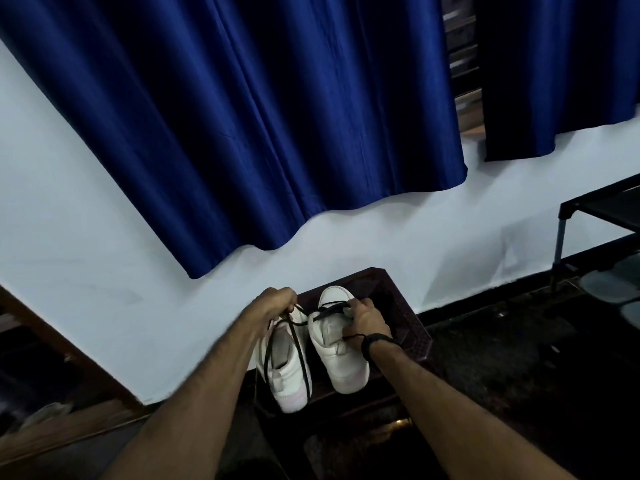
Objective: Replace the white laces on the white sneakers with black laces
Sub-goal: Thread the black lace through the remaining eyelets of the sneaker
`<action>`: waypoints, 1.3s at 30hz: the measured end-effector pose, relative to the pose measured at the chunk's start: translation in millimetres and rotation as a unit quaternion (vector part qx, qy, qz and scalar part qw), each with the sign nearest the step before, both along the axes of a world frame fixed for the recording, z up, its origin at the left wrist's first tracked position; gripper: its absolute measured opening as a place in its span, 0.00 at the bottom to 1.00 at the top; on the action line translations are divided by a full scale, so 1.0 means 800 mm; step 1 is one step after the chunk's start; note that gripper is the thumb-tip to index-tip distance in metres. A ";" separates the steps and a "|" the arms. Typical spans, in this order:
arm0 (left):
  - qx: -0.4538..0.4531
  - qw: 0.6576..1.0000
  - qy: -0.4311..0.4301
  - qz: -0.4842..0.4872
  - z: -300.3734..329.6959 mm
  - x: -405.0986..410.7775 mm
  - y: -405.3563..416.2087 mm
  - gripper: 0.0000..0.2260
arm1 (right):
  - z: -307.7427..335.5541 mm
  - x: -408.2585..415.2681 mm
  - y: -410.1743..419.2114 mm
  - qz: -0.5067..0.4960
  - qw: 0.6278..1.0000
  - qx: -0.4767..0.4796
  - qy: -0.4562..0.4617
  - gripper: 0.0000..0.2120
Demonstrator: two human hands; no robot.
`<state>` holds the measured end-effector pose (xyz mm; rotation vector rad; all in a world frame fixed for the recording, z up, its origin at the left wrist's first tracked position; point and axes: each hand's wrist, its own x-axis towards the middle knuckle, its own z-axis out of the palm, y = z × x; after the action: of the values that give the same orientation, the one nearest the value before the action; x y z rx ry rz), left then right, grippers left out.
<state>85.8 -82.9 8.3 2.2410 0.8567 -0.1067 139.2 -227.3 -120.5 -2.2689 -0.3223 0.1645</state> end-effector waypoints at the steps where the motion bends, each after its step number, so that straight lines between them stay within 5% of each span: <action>1: -0.034 0.999 -0.013 0.006 0.006 -0.002 0.003 0.08 | 0.001 -0.001 0.000 0.000 1.000 -0.005 -0.002 0.18; 7: -0.148 0.953 -0.241 0.105 0.067 -0.005 0.019 0.14 | 0.012 -0.008 0.000 -0.017 0.997 -0.070 -0.026 0.20; 11: -0.169 0.966 -0.190 0.042 0.104 -0.017 0.014 0.15 | 0.022 -0.017 0.000 -0.051 0.967 -0.153 -0.195 0.29; 14: -0.193 0.970 -0.149 0.012 0.121 -0.022 0.003 0.13 | 0.032 -0.024 -0.002 -0.037 0.934 -0.125 -0.333 0.31; 16: -0.202 0.968 -0.150 0.000 0.130 -0.024 -0.003 0.12 | 0.041 -0.028 -0.003 -0.009 0.934 -0.077 -0.348 0.31; 18: -0.218 0.962 -0.162 -0.004 0.136 -0.023 -0.009 0.10 | 0.062 -0.034 0.004 0.021 0.952 0.073 -0.297 0.24; 20: -0.249 0.950 -0.191 -0.005 0.140 -0.024 -0.016 0.08 | 0.100 -0.057 0.012 0.085 0.936 0.319 -0.122 0.15; 21: -0.262 0.942 -0.212 0.001 0.140 -0.026 -0.020 0.07 | 0.120 -0.070 0.016 0.136 0.908 0.396 -0.001 0.20; 24: -0.301 0.914 -0.268 0.034 0.134 -0.029 -0.027 0.08 | 0.155 -0.090 0.014 0.279 0.847 0.409 0.195 0.27; 28: -0.323 0.894 -0.300 0.073 0.111 -0.037 -0.025 0.10 | 0.147 -0.089 -0.010 0.300 0.824 0.455 0.153 0.10; 32: -0.166 0.948 -0.241 0.128 0.083 -0.048 -0.004 0.07 | 0.145 -0.066 -0.057 0.197 0.930 0.306 0.056 0.11; 34: 0.093 0.976 -0.142 0.137 0.063 -0.053 0.000 0.22 | 0.142 -0.057 -0.073 0.176 0.968 0.177 -0.028 0.11; 36: 0.239 0.946 -0.215 0.047 0.047 -0.054 -0.015 0.30 | 0.144 -0.056 -0.076 0.164 0.978 0.064 -0.114 0.11; 38: 0.117 0.941 -0.293 -0.124 0.043 -0.051 -0.041 0.20 | 0.148 -0.059 -0.071 0.136 0.975 0.010 -0.179 0.08; 39: 0.016 0.948 -0.263 -0.181 0.042 -0.053 -0.058 0.14 | 0.149 -0.060 -0.067 0.105 0.974 0.016 -0.199 0.07</action>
<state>43.7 -128.9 42.3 2.2714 0.1593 0.3264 91.5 -280.9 -1.3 -2.2217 -0.7711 -0.1911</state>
